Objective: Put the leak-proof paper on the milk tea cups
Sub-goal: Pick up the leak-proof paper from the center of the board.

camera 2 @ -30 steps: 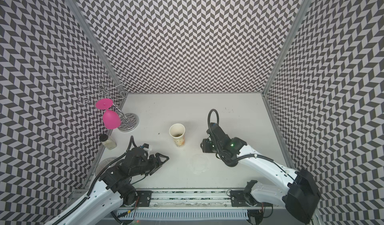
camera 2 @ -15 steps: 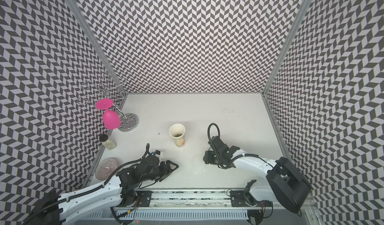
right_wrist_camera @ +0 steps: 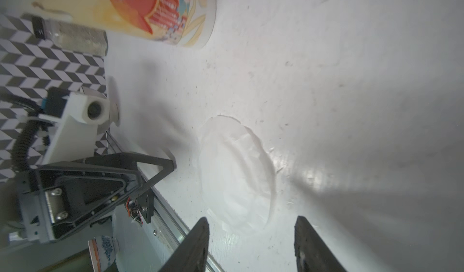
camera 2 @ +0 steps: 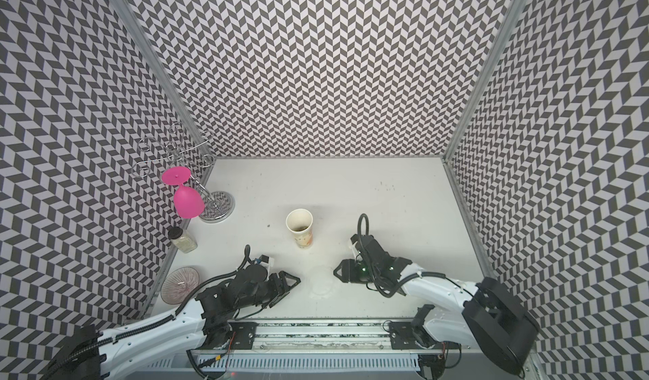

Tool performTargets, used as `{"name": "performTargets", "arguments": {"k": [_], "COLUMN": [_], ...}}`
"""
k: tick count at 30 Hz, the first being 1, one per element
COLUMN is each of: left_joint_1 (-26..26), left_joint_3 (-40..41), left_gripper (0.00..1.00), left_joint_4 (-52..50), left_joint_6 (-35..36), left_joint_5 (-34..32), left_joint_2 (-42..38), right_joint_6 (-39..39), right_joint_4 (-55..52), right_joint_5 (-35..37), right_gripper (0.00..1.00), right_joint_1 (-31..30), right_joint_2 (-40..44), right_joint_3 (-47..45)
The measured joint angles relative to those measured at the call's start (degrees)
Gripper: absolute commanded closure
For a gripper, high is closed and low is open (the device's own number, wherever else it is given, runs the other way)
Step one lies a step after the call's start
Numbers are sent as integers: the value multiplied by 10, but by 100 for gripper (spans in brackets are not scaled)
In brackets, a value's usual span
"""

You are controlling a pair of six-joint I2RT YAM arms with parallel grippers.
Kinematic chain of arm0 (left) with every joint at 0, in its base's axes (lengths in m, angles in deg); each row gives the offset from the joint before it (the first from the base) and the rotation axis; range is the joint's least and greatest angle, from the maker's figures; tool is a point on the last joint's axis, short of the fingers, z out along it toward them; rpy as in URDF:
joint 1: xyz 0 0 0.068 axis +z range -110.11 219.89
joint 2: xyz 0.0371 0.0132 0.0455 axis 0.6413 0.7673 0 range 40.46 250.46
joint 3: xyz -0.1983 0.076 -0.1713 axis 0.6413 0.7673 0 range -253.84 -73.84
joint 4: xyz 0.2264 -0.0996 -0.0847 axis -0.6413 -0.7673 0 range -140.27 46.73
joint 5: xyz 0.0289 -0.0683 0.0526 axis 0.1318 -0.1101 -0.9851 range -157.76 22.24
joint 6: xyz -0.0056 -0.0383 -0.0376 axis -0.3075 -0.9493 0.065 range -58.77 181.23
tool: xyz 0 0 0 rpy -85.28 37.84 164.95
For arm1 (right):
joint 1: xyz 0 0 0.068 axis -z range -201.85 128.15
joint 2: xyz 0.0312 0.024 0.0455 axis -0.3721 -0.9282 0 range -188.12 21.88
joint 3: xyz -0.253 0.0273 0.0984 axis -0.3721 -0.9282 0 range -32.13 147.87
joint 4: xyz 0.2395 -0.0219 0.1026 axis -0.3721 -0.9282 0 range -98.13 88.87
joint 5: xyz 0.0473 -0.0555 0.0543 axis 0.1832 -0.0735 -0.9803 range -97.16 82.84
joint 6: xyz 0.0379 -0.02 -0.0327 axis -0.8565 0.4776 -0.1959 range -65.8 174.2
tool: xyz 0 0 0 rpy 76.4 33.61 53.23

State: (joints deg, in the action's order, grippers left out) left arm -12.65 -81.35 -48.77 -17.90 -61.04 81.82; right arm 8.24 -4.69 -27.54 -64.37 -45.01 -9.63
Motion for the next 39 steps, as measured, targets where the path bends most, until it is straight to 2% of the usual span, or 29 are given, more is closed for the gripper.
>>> {"name": "performTargets", "arguments": {"k": [4, 14, 19, 25, 33, 37, 39], "left_joint_1": [1, 4, 8, 12, 16, 16, 16], "left_joint_3": [0, -24, -26, -26, -26, -26, -26], "left_gripper": [29, 38, 43, 44, 45, 45, 44], "left_joint_4": [26, 102, 117, 119, 119, 119, 119], "left_joint_6": [2, 25, 28, 30, 30, 30, 30], "left_joint_5": [2, 30, 40, 46, 47, 47, 47], "left_joint_2": [33, 140, 161, 165, 165, 165, 165], "right_joint_6": [-11, -39, -63, -84, -112, -122, -125], "right_joint_4": [29, 204, 265, 316, 368, 377, 382], "right_joint_5": [-19, -86, -107, -125, -125, -123, -121], "right_gripper": [48, 50, 50, 53, 68, 80, 90], "right_joint_1": [2, -39, -47, -57, -60, -60, -60], "right_joint_2": [-31, -147, -161, -176, -177, -177, -177], "right_joint_3": [-24, -15, -35, -46, -49, -49, -49]}}
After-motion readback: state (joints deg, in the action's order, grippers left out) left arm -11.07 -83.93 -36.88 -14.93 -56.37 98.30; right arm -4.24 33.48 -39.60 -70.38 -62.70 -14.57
